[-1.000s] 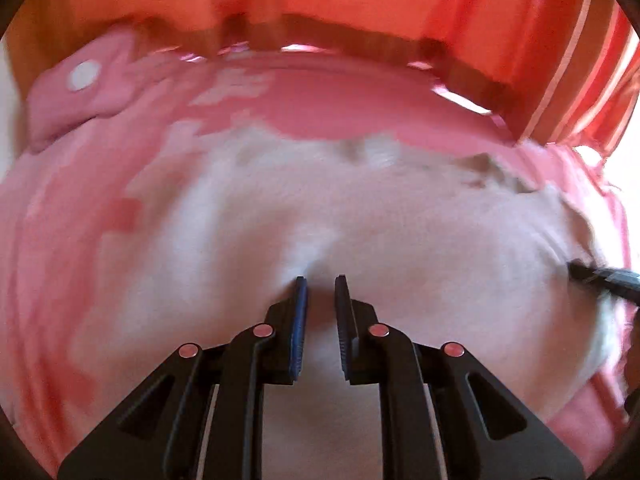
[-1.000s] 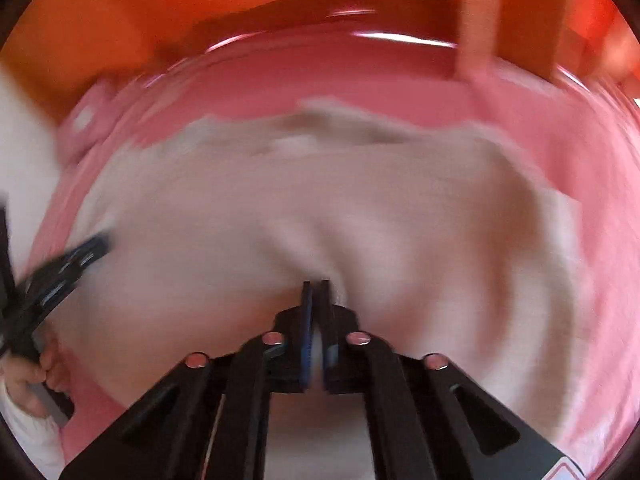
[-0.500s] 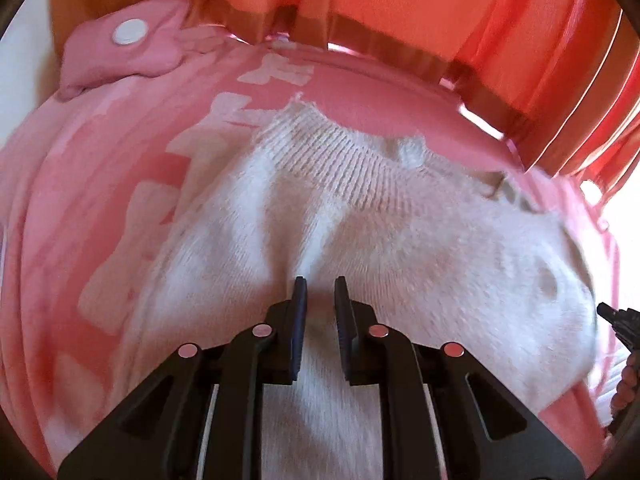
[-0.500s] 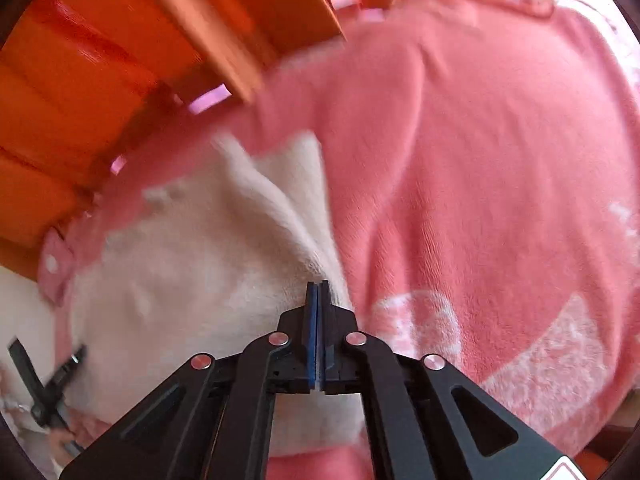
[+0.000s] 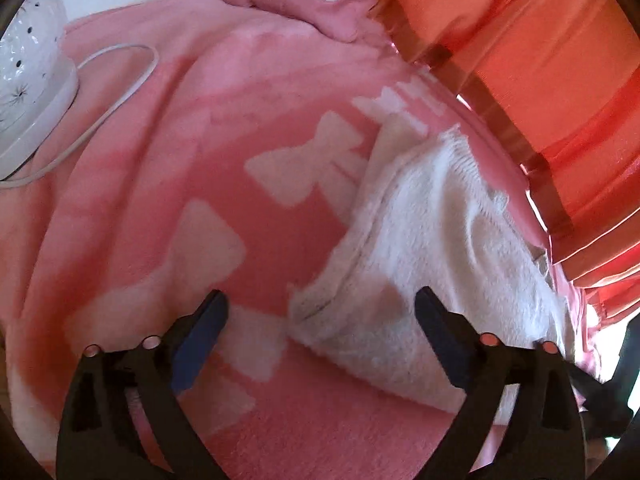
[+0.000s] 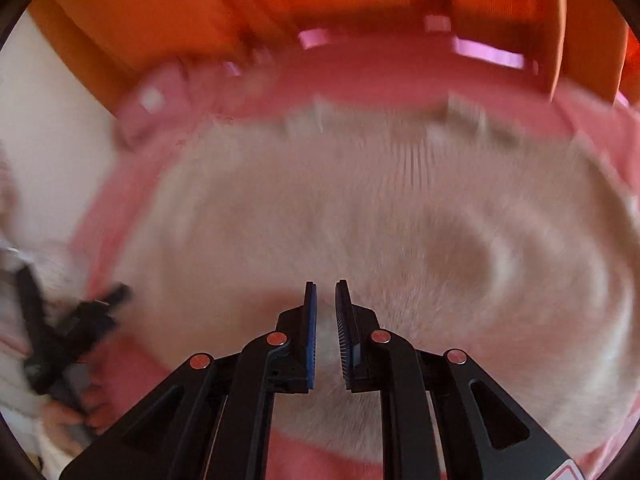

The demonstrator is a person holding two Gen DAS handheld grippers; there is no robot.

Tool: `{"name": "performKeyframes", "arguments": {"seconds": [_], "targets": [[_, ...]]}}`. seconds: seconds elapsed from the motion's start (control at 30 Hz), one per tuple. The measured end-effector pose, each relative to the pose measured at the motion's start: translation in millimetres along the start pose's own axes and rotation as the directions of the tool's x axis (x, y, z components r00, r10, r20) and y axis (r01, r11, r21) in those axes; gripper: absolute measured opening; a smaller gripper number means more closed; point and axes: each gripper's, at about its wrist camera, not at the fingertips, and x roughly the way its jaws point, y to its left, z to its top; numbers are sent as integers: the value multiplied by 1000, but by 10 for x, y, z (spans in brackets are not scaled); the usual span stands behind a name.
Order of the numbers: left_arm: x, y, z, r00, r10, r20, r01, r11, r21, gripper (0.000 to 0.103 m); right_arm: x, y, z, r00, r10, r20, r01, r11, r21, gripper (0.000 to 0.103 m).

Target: Fold small clothes

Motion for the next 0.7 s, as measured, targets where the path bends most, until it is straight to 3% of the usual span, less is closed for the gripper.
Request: {"name": "performKeyframes", "arguments": {"seconds": [0.1, 0.17, 0.2, 0.23, 0.27, 0.3, 0.47, 0.57, 0.7], "targets": [[42, -44, 12, 1000, -24, 0, 24, 1000, 10, 95, 15, 16, 46, 1000, -13, 14, 13, 1000, -10, 11], [36, -60, 6, 998, -60, 1, 60, 998, 17, 84, 18, -17, 27, 1000, 13, 20, -14, 1000, 20, 11], [31, -76, 4, 996, -87, 2, 87, 996, 27, 61, 9, -44, 29, 999, 25, 21, -25, 999, 30, 11], [44, -96, 11, 995, -96, -5, 96, 995, 39, 44, 12, -53, 31, 999, 35, 20, -36, 999, 40, 11], [60, -115, 22, 996, -88, -14, 89, 995, 47, 41, 9, -76, 40, 999, 49, 19, -50, 997, 52, 11], [40, -133, 27, 996, -92, -10, 92, 995, 44, 29, -52, -102, 44, 998, 56, 19, -57, 997, 54, 11], [-380, -491, 144, 976, -211, 59, 207, 976, 71, 20, -111, -148, 61, 995, 96, 7, -96, 990, 102, 10], [-783, -1184, 110, 944, -315, 101, 285, 930, 234, 19, -280, -286, 63, 995, 92, 32, -95, 984, 150, 13], [-1044, -2223, -233, 889, -455, 54, 392, 816, 425, 17, -717, -742, 17, 984, 81, 160, -125, 950, 286, 16]]}}
